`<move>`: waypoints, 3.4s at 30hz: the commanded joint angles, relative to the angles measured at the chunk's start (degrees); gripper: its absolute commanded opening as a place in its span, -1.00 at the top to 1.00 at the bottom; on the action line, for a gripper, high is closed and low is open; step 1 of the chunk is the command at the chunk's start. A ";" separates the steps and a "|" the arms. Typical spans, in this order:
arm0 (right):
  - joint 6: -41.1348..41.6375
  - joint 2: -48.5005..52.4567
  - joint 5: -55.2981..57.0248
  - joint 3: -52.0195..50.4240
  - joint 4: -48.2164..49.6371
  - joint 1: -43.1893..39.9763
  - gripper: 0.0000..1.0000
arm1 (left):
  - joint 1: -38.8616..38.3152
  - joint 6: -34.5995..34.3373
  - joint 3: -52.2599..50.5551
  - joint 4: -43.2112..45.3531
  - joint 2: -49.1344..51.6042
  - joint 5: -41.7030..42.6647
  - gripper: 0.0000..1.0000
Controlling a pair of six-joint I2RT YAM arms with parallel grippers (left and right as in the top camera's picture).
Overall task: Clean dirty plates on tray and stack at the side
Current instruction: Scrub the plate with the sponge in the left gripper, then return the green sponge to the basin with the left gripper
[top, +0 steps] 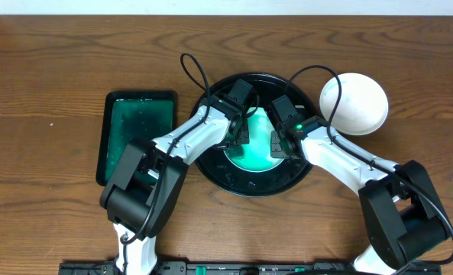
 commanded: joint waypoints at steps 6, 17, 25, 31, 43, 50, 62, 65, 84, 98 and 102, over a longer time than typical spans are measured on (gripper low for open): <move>-1.64 -0.13 1.07 -0.72 -1.18 0.72 0.98 | -4.15 -0.46 -3.13 7.58 3.52 14.97 0.86; -1.64 -0.13 1.07 -0.72 -1.86 0.72 0.97 | -5.84 -3.85 -3.13 12.39 3.52 20.46 0.86; -1.64 -0.13 1.05 -0.72 -2.36 0.72 0.98 | -5.81 -6.84 -3.13 17.16 3.52 28.17 0.85; -1.64 -0.13 1.03 -0.72 -2.67 0.72 0.98 | -5.81 -7.65 -3.13 19.63 3.52 32.41 0.86; -1.66 -0.13 0.42 -0.72 -2.23 0.72 0.98 | 6.14 0.83 -2.29 13.07 0.94 26.64 0.86; -1.64 -0.13 0.42 -0.72 -1.55 0.72 0.98 | 9.20 4.09 -2.16 9.70 -6.91 26.56 0.86; -1.64 -0.13 -0.48 -0.72 -1.09 0.72 0.98 | 17.09 5.01 -2.16 -0.33 -19.87 17.73 0.86; -1.66 -0.13 -0.52 -0.72 -1.05 0.72 0.98 | 22.01 6.69 -2.19 -3.74 -19.26 13.84 0.85; -2.78 -0.13 -0.85 -0.72 -1.18 0.72 0.98 | 39.69 12.15 -2.19 -4.81 -6.08 9.25 0.86; -3.87 -0.13 -0.87 -0.72 2.12 0.72 0.98 | 39.54 12.39 -2.16 -6.19 -8.98 8.55 -0.40; -6.27 -0.11 -0.85 -0.72 6.58 0.72 0.97 | 39.50 12.39 -2.16 -7.02 -12.94 8.83 -0.40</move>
